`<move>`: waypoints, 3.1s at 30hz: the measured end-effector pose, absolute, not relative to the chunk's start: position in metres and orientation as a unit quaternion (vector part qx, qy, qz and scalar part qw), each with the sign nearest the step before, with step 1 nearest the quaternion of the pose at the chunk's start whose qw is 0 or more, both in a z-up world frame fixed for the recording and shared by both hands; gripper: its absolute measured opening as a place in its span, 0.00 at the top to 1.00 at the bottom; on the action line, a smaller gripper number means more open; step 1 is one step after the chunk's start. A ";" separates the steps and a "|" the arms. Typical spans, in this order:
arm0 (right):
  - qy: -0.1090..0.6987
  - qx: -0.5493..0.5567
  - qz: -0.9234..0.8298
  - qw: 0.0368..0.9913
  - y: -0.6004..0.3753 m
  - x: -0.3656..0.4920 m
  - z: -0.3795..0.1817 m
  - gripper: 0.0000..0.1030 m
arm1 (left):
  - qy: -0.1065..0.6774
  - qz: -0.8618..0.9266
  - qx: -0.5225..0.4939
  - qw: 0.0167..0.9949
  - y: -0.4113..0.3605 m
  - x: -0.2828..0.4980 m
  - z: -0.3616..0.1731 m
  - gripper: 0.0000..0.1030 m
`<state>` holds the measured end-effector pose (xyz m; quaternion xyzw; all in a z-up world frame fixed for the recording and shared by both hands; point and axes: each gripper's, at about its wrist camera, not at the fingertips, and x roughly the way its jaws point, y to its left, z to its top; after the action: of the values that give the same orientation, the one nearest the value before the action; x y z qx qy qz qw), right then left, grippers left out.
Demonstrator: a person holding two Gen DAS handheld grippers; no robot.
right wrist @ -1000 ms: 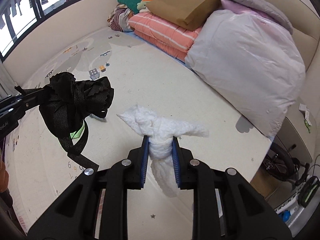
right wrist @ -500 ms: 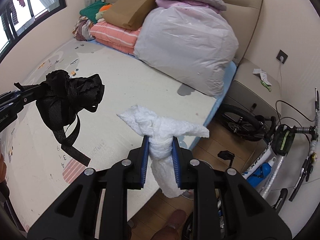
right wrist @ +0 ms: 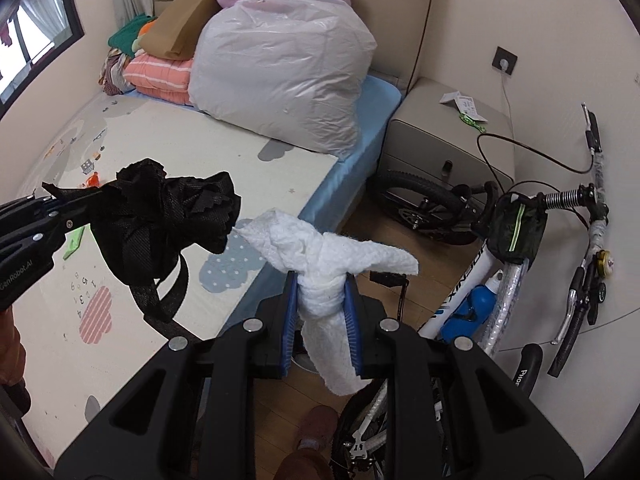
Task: Collect trash
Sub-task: 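Carry both items to the grey bin and open both tools over it, then move both open tools back toward the green cloth and grey sock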
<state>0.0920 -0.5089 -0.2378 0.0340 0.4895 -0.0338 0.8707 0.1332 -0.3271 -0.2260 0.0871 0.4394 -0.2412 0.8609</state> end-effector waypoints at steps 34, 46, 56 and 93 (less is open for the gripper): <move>0.530 0.078 -0.028 0.844 -0.583 0.071 -0.316 0.79 | 0.474 -0.286 0.140 0.821 -0.438 0.141 -0.317 0.46; 0.550 0.057 -0.013 0.833 -0.538 0.096 -0.339 0.62 | 0.489 -0.230 0.123 0.832 -0.375 0.146 -0.318 0.46; 0.533 0.004 0.030 0.846 -0.471 0.113 -0.296 0.61 | 0.471 -0.174 0.060 0.863 -0.297 0.149 -0.278 0.31; 0.436 -0.165 0.318 0.825 0.050 0.316 -0.331 0.52 | 0.461 0.135 -0.062 0.875 0.158 0.224 -0.330 0.29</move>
<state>0.3161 0.0496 -0.3306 -0.1652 0.4361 0.3181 0.8254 0.2235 0.1584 -0.3296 -0.0623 0.4606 0.1354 0.8750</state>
